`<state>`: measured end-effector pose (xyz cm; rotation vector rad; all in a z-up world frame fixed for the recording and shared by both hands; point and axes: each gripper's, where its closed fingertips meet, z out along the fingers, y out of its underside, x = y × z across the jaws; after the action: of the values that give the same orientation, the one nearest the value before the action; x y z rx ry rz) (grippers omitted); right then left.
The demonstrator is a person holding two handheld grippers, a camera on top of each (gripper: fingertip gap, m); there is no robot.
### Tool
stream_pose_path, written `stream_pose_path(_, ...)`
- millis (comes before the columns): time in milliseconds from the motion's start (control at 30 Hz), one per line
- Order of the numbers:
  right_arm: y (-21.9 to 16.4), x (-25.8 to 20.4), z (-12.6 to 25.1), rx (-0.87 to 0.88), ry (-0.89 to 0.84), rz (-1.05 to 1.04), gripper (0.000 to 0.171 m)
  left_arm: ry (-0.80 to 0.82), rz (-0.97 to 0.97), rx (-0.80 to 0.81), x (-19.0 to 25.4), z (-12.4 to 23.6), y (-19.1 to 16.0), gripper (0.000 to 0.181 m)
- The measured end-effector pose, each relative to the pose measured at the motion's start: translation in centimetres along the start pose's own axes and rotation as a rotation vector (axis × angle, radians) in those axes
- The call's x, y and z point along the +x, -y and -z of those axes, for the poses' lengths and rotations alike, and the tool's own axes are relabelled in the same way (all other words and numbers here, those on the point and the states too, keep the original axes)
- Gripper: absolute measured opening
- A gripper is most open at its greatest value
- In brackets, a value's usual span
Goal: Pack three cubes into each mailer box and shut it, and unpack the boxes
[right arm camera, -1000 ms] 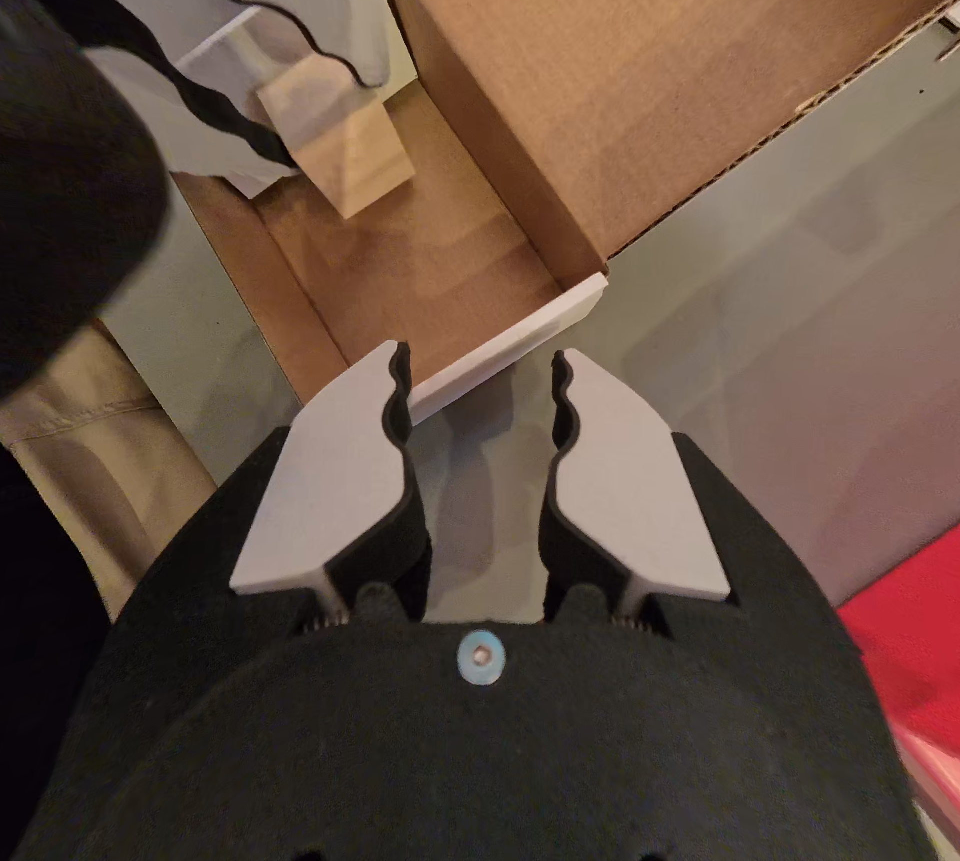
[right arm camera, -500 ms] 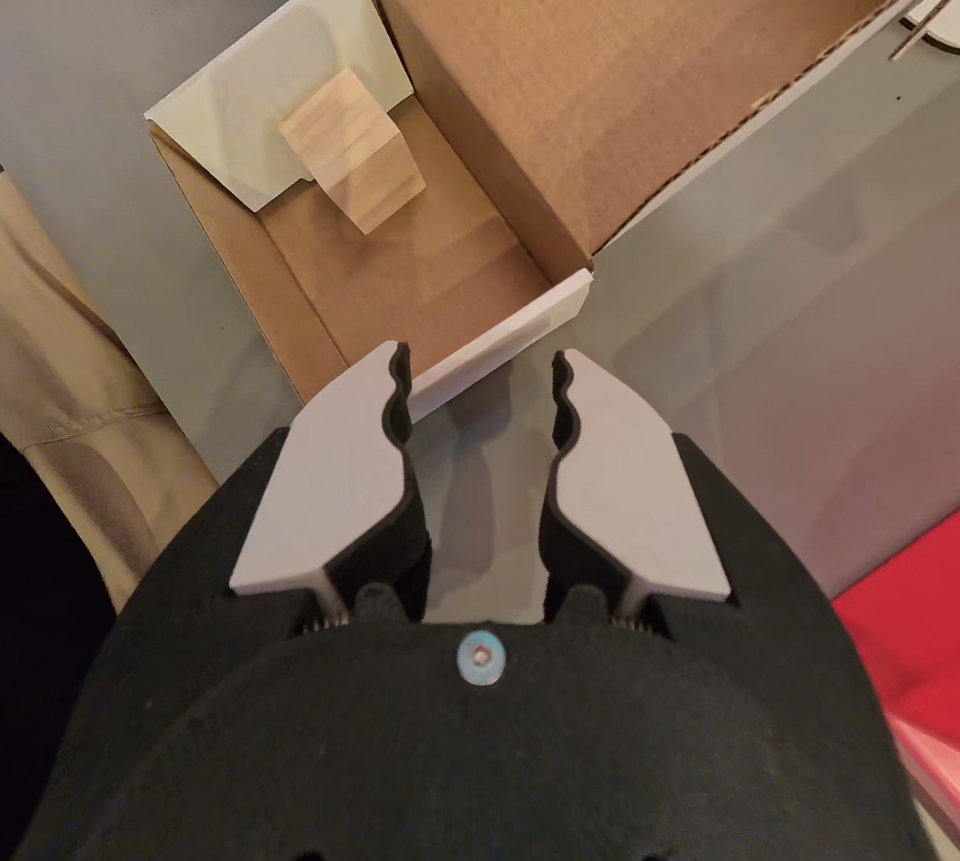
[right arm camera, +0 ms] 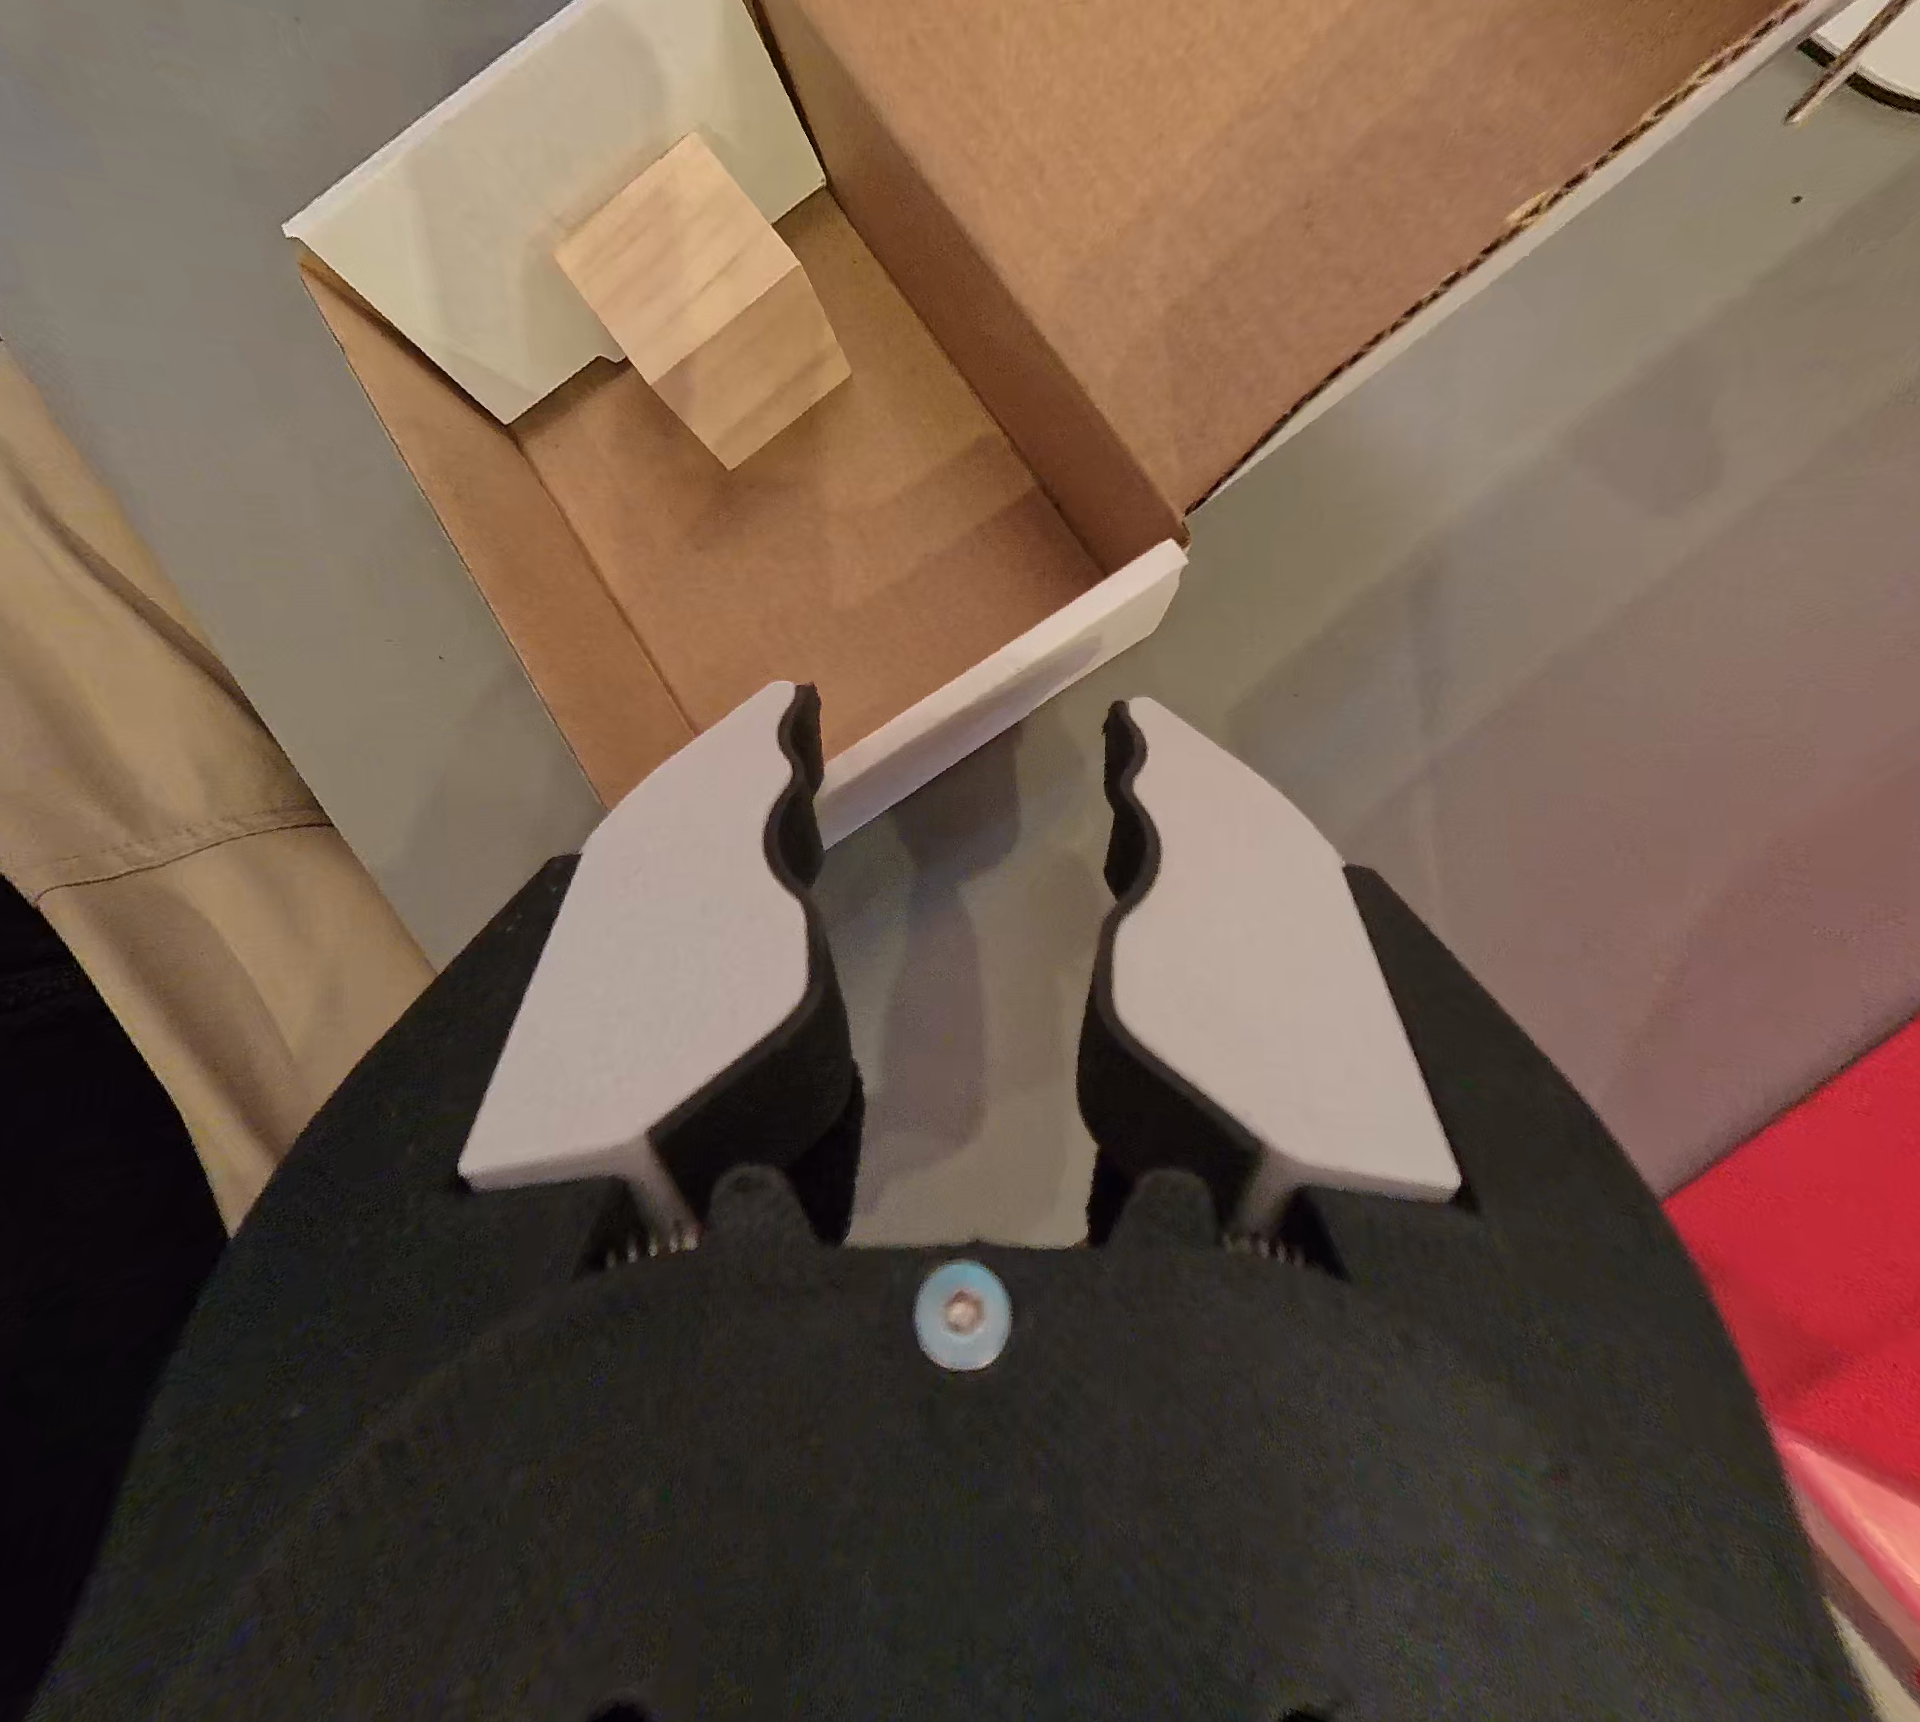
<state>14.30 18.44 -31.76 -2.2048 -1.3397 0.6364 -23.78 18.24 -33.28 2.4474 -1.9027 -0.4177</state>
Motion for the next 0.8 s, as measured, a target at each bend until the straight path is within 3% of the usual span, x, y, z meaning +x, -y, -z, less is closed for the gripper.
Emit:
stream_pose_path(233,-0.1,0.1,-0.2,-0.004,0.008,-0.005,0.052,-0.027,-0.020,-0.038,0.1,-2.1,0.0,0.029)
stream_pose_path(400,-0.1,0.1,-0.1,0.001,0.012,-0.010,0.051,0.073,0.115,0.079,-1.8,2.2,1.2,0.028)
stream_pose_path(500,0.0,0.0,-0.1,0.005,0.013,-0.008,0.051,0.135,0.159,0.278,-1.7,8.2,5.7,0.028)
stream_pose_path(633,0.1,0.1,0.0,0.011,0.012,-0.011,0.051,0.181,0.132,0.489,0.4,14.3,15.3,0.028)
stream_pose_path(800,0.2,0.3,0.4,0.021,-0.004,-0.009,0.050,0.070,0.049,0.500,4.9,12.8,25.2,0.028)
